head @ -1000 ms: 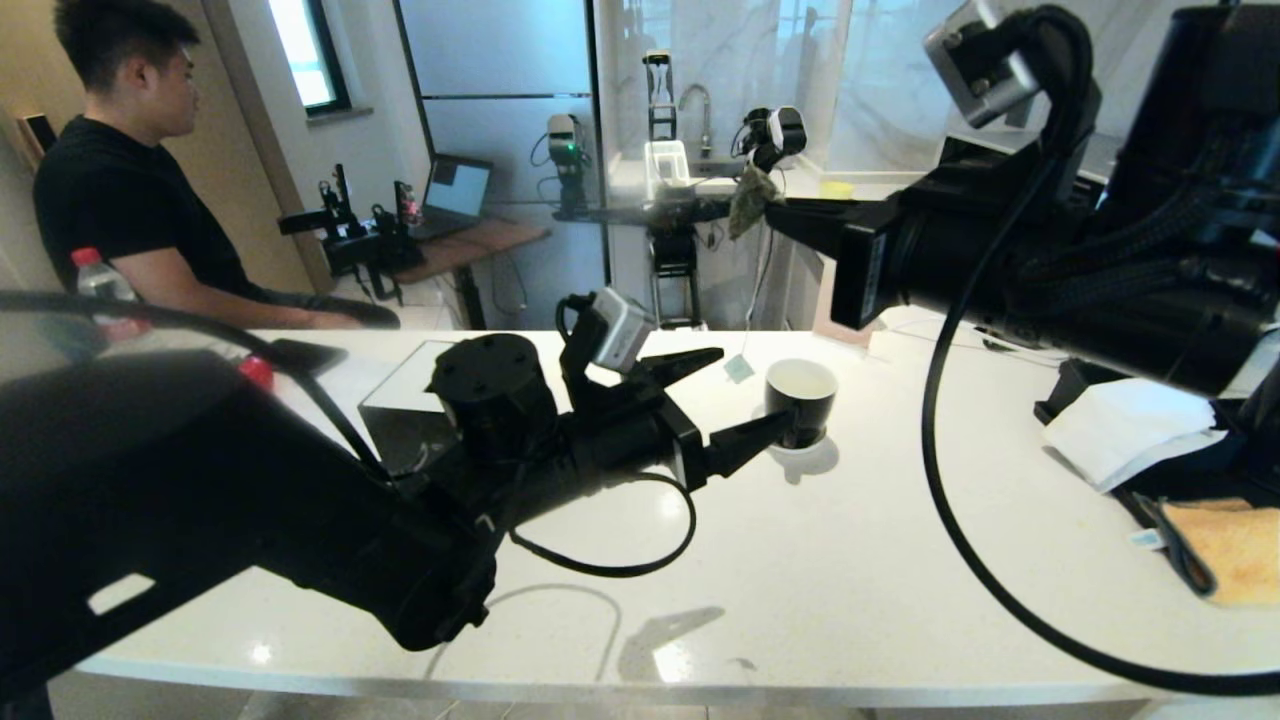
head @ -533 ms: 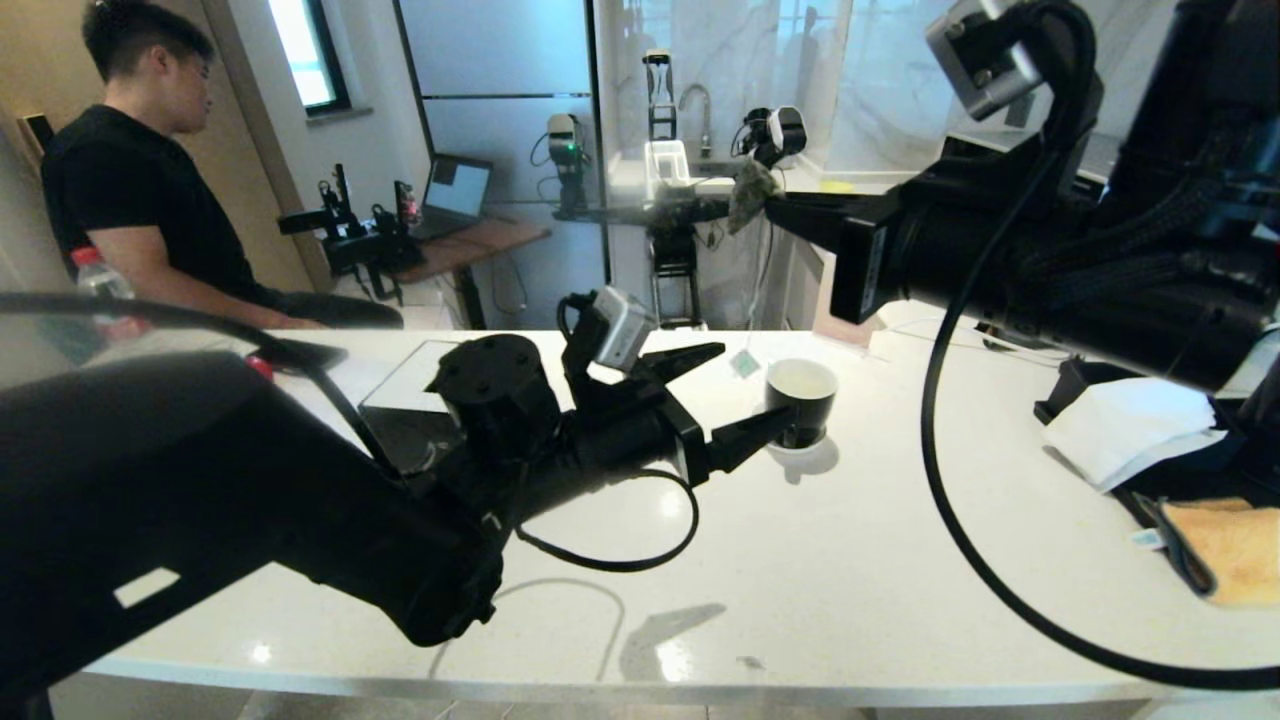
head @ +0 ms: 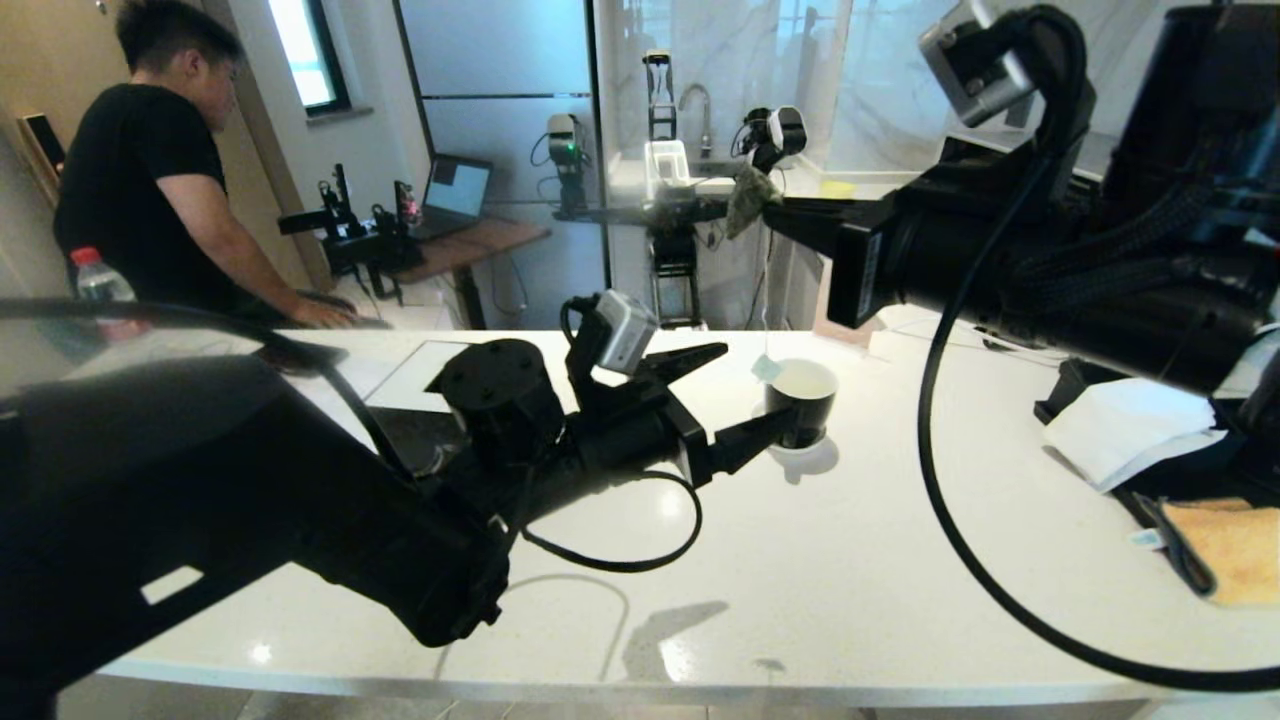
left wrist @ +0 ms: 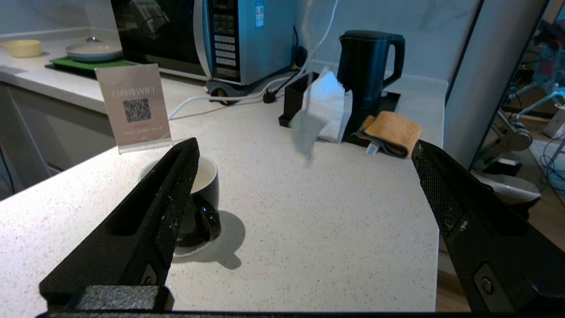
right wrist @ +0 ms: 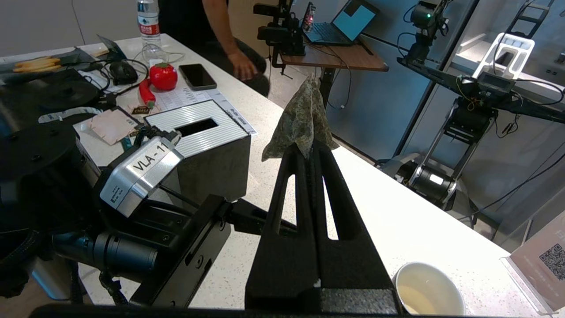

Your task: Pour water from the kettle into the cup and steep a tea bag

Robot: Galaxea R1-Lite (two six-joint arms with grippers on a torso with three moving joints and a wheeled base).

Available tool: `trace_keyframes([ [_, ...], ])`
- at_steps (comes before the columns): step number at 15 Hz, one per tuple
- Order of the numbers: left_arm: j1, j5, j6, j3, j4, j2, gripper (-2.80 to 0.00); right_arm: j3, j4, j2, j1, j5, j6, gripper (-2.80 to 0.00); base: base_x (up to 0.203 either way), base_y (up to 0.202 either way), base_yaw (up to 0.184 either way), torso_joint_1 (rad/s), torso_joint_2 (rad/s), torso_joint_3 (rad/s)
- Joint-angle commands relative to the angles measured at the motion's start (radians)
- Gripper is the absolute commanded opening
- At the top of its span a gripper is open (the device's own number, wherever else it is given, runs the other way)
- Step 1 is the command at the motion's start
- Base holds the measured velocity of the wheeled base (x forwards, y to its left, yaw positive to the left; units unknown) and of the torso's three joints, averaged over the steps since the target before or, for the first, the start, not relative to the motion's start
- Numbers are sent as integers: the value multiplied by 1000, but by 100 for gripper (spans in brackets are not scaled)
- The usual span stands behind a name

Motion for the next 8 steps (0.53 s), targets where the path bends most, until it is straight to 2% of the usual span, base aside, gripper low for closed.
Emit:
trace_keyframes([
  [1,0,-4,-2,-6,-18,12,0,2,-3,1,0,1,-1,-280,0,0,0,0,0,0],
  [6,0,-5,-2,-8,-24,18,0,5,-4,1,0,1,-1,-280,0,0,0,0,0,0],
  [7,1,-5,-2,-11,-33,22,-280,7,-3,3,0,1,-1,-280,0,0,0,0,0,0],
  [8,1,-2,-2,-17,-39,26,-280,7,-3,3,0,2,-1,-280,0,0,0,0,0,0],
])
